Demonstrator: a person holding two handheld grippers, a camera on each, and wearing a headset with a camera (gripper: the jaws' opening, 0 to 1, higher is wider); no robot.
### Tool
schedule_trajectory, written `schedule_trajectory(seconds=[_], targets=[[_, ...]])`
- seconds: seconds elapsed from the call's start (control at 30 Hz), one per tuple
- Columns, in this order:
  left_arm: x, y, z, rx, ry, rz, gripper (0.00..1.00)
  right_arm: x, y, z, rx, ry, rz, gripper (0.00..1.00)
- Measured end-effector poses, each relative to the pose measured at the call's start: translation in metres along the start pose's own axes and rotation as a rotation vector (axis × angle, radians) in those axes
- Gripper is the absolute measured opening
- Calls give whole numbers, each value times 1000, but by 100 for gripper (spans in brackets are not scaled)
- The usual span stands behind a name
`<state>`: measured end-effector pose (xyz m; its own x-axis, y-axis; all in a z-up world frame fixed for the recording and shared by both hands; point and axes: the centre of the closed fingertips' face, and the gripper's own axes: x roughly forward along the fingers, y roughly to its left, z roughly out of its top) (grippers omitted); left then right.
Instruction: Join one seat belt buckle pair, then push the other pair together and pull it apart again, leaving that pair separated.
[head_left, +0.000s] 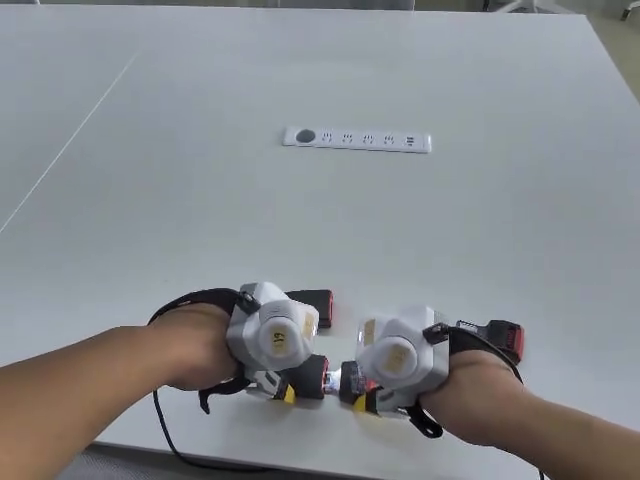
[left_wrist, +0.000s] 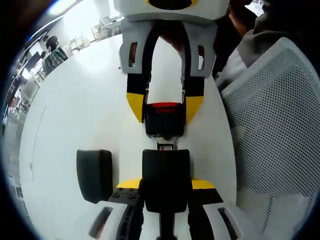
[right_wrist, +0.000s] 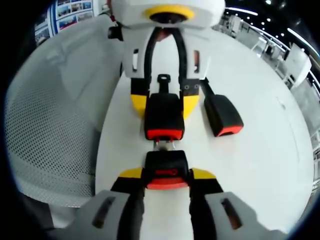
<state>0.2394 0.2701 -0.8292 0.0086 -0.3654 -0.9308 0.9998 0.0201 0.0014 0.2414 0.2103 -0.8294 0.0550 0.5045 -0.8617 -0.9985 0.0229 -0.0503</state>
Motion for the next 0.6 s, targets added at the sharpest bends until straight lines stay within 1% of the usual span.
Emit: schedule_trajectory(seconds=[0.17,0.23,0.27,0.33,0.6], targets=[[0,0,0,0,-3,0,34,1,0,1,-4,-2,-6,32],[0,0,0,0,-3,1,34,1,1,2,0,-7,-6,32],[1,0,0,2,0,1,34,3,1,4,7,-15,-3,32],[0,0,0,1,2,1,34,5,2,8,9,-14,-6,32],[1,0,0,5,-4,0,34,6,2,11,31,-26,-17,32]])
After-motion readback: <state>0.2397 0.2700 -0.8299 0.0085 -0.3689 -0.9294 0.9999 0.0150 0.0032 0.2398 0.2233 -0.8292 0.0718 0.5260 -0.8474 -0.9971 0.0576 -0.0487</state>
